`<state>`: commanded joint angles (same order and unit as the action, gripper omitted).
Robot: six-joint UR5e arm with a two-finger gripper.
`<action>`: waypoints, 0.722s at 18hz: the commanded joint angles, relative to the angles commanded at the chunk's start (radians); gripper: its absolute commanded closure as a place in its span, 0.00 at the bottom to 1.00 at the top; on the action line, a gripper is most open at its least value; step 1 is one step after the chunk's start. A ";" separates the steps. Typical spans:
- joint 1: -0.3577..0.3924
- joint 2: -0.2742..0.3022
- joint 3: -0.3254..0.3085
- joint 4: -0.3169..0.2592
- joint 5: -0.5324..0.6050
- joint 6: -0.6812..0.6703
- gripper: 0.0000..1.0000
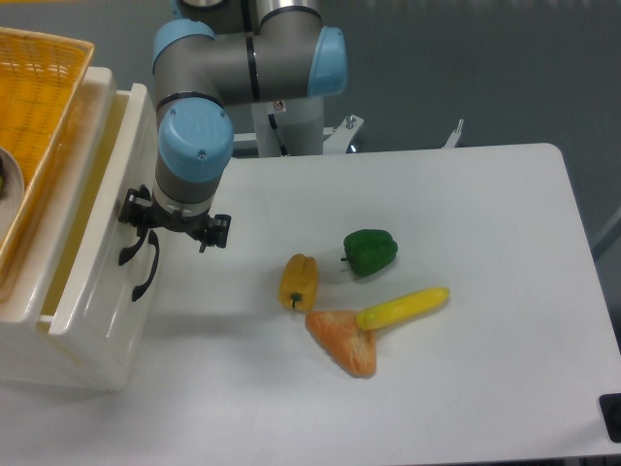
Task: Slide the top white drawer open
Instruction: 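Pull the upper drawer outward from the cabinet by its handle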
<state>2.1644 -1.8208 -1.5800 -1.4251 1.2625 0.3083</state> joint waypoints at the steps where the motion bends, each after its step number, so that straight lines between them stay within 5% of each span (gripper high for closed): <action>1: 0.000 0.000 0.002 -0.002 0.003 0.002 0.00; 13: 0.029 0.002 0.002 -0.008 0.055 0.044 0.00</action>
<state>2.1935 -1.8193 -1.5785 -1.4327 1.3176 0.3527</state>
